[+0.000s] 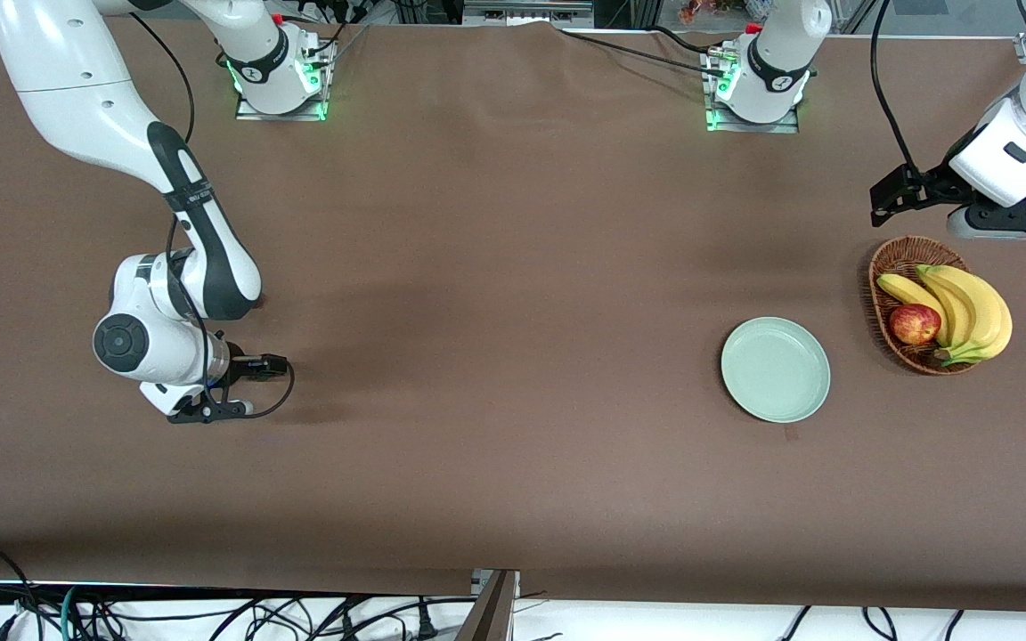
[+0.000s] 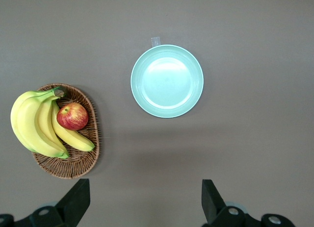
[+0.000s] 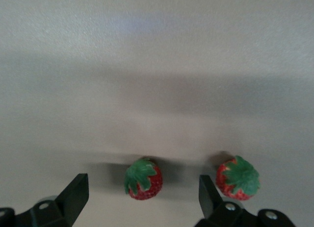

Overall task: Collect all strawberries into plate
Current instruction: 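Lower the right gripper and grasp one strawberry, then carry the strawberry to mid-table and release it with the right gripper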

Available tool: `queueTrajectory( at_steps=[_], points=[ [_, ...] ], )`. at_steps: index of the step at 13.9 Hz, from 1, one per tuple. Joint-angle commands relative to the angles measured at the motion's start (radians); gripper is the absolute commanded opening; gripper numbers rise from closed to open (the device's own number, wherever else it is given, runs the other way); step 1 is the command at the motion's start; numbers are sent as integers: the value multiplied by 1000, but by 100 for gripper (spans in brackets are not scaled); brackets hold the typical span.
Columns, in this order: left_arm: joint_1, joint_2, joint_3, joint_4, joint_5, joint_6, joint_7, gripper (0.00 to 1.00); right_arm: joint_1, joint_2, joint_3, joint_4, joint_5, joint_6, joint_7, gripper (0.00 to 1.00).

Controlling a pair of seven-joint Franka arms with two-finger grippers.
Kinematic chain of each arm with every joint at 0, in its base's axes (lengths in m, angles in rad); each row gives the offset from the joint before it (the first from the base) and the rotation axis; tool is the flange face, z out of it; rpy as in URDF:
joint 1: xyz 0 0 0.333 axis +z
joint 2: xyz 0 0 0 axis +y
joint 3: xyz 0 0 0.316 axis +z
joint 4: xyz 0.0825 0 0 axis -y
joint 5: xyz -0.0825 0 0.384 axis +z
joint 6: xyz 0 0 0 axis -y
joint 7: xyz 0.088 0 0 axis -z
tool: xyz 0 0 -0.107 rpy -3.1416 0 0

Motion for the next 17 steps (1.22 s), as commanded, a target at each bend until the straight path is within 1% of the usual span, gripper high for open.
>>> queueTrajectory(
  at_steps=[1, 2, 4, 5, 6, 7, 8, 10, 12, 15, 17],
  points=[
    [0, 0, 2, 20, -24, -19, -2, 100, -2, -4, 3, -23, 10, 26, -9, 62],
    [0, 0, 2, 20, -24, -19, -2, 100, -2, -6, 3, -27, 10, 25, -10, 38],
    [0, 0, 2, 17, -24, -19, -2, 100, -2, -7, 3, -26, 10, 19, -12, 13],
    [0, 0, 2, 20, -24, -19, -2, 100, -2, -7, 3, -23, 10, 17, -12, 5],
    [0, 0, 2, 20, -24, -19, -3, 100, -2, -7, 3, -17, 10, 17, -12, 1],
    [0, 0, 2, 20, -24, -19, -2, 100, 2, -12, 7, -8, 8, 17, -9, 0],
    [0, 0, 2, 26, -26, -19, -2, 100, 23, -15, 21, 12, 8, 16, -1, 0],
    [-3, 6, 2, 34, -26, -27, -3, 100, 81, -15, 24, 41, 11, 17, 31, 0],
    [-1, 9, 2, 34, -26, -29, -2, 100, 162, -9, 24, 67, 10, 17, 214, 0],
    [-1, 9, 2, 34, -26, -29, -2, 100, 303, 6, 24, 86, 10, 29, 553, 0],
    [-1, 9, 2, 34, -26, -30, -2, 100, 407, 42, 24, 156, 10, 34, 731, 0]
  ],
)
